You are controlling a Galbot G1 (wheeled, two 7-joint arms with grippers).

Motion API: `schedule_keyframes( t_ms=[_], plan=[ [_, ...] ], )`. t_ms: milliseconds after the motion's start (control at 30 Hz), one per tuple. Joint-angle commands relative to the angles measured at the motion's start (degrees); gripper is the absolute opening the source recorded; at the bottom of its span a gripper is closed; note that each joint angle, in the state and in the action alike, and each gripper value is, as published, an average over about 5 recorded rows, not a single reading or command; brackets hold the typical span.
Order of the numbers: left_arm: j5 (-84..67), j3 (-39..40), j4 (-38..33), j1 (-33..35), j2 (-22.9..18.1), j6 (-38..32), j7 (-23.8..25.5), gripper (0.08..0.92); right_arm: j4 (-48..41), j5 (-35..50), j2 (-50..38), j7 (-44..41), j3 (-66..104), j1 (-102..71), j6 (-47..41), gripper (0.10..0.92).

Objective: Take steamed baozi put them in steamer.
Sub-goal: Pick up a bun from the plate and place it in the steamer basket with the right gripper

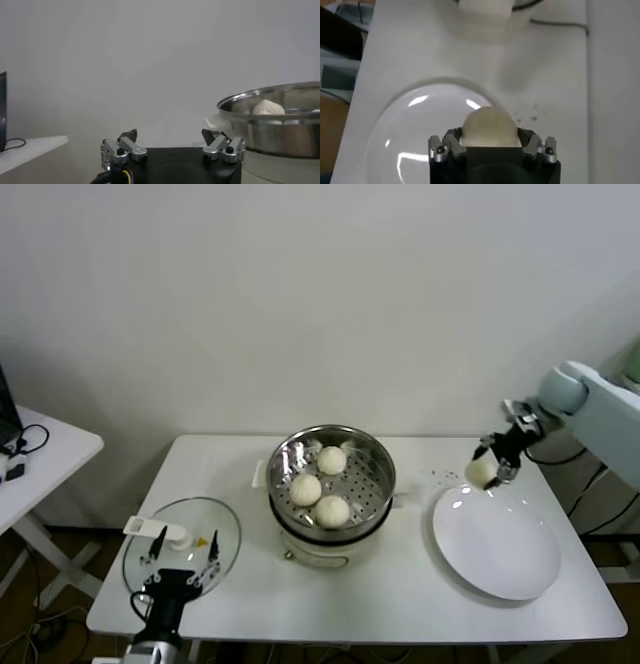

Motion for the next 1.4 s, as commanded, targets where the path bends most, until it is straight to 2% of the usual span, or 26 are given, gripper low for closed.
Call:
schedule_keyframes(
  t_ms=[33, 200, 567, 1400],
  plan=[
    [0.4, 1.0, -1.0, 0.0, 0.1, -0.1, -0.1, 0.823, 4.8, 23.4, 8.9, 1.7, -24.1, 23.5, -8.1, 0.741],
    [0.6, 1.9, -1.3, 0.4, 0.1, -0.7, -0.3, 0.823, 6.6, 28.5, 13.0, 3.5, -26.6, 25.3, -10.9, 0.741],
    [-0.1, 1.6, -2.9, 3.0, 0.4, -1.9, -0.2, 0.823, 9.6, 30.5, 19.8, 6.6, -28.1, 22.9, -13.6, 0.746],
    [-0.7, 0.4, -2.2, 3.6, 0.8, -2.3, 0.0, 0.823, 3.6, 22.9, 24.6, 7.8, -26.2, 10.9, -13.6, 0.746]
  ],
)
